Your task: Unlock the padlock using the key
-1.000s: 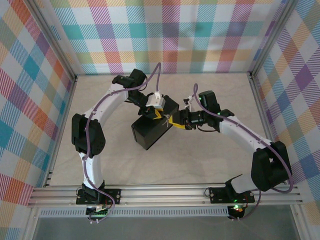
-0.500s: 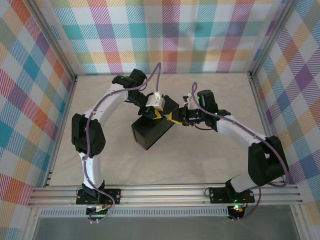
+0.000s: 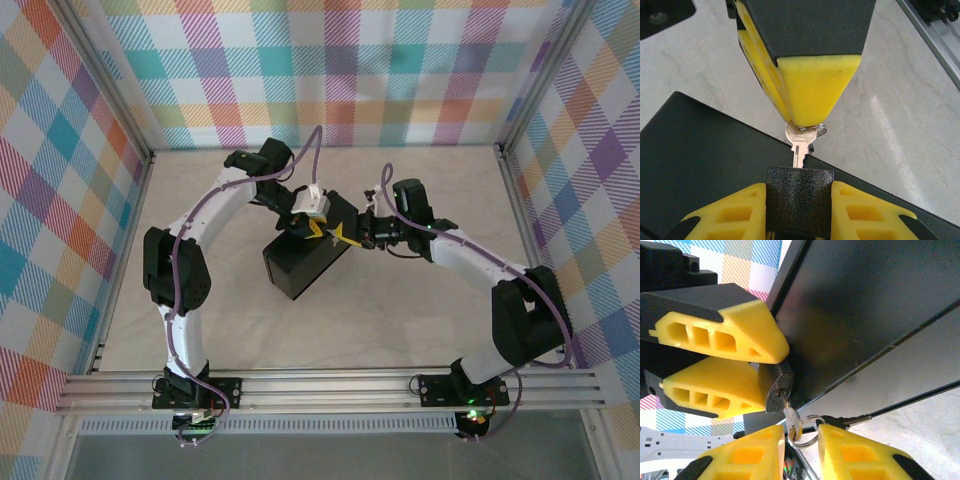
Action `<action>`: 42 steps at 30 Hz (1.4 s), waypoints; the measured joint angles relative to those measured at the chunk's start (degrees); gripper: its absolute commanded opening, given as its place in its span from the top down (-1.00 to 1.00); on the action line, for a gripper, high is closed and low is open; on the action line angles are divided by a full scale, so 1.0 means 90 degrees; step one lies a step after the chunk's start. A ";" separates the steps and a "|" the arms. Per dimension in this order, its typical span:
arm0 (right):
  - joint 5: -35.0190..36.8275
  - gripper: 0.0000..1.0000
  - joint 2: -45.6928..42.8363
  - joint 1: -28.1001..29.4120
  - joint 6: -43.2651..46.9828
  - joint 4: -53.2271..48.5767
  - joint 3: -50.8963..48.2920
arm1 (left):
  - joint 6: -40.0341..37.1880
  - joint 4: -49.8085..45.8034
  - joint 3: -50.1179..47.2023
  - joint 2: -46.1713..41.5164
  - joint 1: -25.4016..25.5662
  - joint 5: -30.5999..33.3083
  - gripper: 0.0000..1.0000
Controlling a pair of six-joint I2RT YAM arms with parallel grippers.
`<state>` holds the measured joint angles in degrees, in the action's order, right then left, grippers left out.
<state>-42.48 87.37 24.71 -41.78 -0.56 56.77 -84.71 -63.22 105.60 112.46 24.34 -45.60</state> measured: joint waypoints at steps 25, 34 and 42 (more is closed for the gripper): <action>-0.0517 1.00 0.0216 0.0022 -0.2108 0.1532 -0.0311 | -0.0036 0.0124 -0.0100 -0.0075 0.0002 -0.0012 0.59; -0.0379 0.97 0.0143 0.0046 -0.2123 0.1345 -0.0308 | -0.0063 0.0095 -0.0097 -0.0080 0.0015 -0.0015 0.60; -0.0308 0.97 0.0221 0.0136 -0.2494 0.1574 -0.0308 | 0.0039 0.0092 -0.0097 -0.0085 -0.0017 0.0017 0.60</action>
<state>-45.25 89.36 25.93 -64.23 13.61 54.00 -84.36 -62.39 104.73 111.70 24.18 -45.45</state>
